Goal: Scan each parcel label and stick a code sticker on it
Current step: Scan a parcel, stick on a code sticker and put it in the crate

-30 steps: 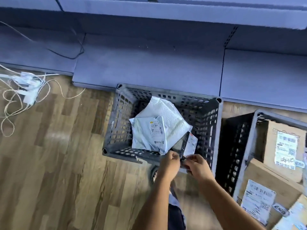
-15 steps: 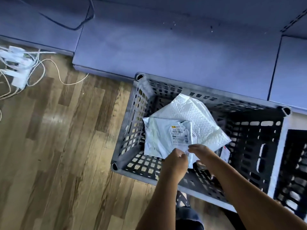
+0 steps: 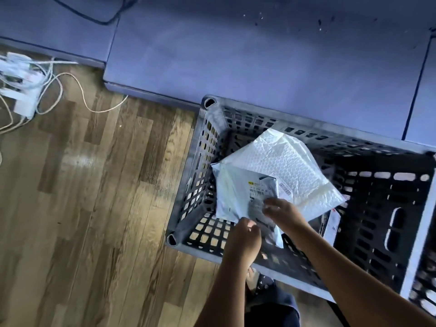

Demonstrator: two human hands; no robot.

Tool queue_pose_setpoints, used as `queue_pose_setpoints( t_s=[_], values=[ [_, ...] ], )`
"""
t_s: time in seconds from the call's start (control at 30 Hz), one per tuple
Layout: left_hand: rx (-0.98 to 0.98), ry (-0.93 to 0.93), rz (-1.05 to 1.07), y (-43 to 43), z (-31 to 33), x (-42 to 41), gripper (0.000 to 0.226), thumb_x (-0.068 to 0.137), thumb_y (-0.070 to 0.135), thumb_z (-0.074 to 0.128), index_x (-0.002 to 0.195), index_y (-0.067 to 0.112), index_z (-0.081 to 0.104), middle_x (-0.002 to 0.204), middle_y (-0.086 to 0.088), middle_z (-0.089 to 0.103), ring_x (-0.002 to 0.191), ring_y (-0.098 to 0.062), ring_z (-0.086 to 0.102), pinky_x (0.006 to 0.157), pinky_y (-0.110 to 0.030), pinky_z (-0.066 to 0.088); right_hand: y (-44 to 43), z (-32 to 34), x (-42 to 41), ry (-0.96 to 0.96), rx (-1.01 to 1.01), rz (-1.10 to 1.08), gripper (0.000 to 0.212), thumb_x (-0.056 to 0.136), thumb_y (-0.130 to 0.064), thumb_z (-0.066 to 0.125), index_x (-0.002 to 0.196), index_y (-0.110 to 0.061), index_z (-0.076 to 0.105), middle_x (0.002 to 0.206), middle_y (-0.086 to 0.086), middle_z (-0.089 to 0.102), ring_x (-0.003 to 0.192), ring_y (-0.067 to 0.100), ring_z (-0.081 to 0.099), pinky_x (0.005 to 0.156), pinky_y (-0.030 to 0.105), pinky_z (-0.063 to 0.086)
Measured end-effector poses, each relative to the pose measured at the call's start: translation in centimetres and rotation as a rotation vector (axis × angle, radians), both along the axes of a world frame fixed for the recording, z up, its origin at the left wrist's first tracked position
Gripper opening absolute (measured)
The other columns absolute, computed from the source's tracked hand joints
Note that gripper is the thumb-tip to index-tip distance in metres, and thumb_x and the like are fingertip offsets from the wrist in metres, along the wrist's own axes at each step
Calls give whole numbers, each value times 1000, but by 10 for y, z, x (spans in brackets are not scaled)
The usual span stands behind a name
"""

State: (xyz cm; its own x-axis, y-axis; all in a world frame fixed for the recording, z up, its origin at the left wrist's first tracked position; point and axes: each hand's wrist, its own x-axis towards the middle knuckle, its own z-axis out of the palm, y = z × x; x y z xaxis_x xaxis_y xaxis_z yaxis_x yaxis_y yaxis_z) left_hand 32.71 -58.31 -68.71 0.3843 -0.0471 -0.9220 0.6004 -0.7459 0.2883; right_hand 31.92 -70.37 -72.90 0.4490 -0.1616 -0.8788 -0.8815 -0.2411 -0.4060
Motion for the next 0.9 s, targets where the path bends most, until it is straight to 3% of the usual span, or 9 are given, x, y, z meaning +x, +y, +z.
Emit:
queue_pose_setpoints(
  t_s=[0.1,0.17,0.33,0.5,0.6,0.73,0.77,0.83,0.9],
  values=[
    [-1,-6,5,3,21,-1,33,98,22,37,127,13,51,127,-9,58,111,-23,57,90,-31,45,-2,35,-7,-133,-170,-72,14,81,-4,64,86,-18,65,92,1,67,86,18,62,69,25,42],
    [-3,-26,16,3,40,1,30,98,21,39,122,12,53,123,-9,60,107,-23,59,87,-29,47,-9,64,-8,-190,-229,-165,23,76,2,63,69,-19,54,71,-1,61,69,21,56,55,25,38],
    [-4,-96,8,-1,97,10,25,96,24,41,114,16,57,115,-4,64,103,-22,61,79,-28,45,-27,132,-6,-234,-97,-279,26,78,6,58,76,-13,41,65,0,40,56,15,37,49,26,30],
    [-32,-245,81,-2,159,9,21,96,28,46,108,12,54,103,-5,61,81,-15,58,69,-28,46,-42,217,2,-303,159,-516,35,90,12,46,112,-12,35,86,7,51,73,20,54,58,28,46],
    [-110,-253,250,0,189,-4,62,77,59,57,112,8,53,107,-5,62,89,-13,60,77,-29,52,-53,263,-2,-315,255,-405,25,82,7,49,103,-7,50,95,12,59,91,27,51,75,33,41],
    [-226,-261,374,10,253,-19,43,87,40,63,118,15,47,111,7,56,89,1,53,64,-8,42,-59,337,-20,-344,414,-315,45,51,-7,46,91,-11,65,82,-9,72,85,6,62,78,29,39],
    [-256,-247,384,13,274,-24,50,87,39,63,125,14,43,120,7,52,94,-2,53,69,-8,41,-61,354,-28,-362,458,-311,48,50,-7,45,93,-12,67,87,-8,74,90,6,63,84,34,42],
    [-290,-212,416,19,314,-29,69,83,44,66,136,14,33,129,4,43,112,-10,48,88,-22,39,-68,394,-42,-406,516,-327,56,51,-7,48,103,-10,67,106,6,72,106,25,60,99,51,39],
    [-335,-222,429,19,355,-32,68,77,46,73,128,17,40,130,3,46,116,-12,48,99,-31,34,-78,431,-52,-446,582,-371,62,51,-4,50,112,-4,63,113,20,67,108,38,59,101,59,38]
  ],
)
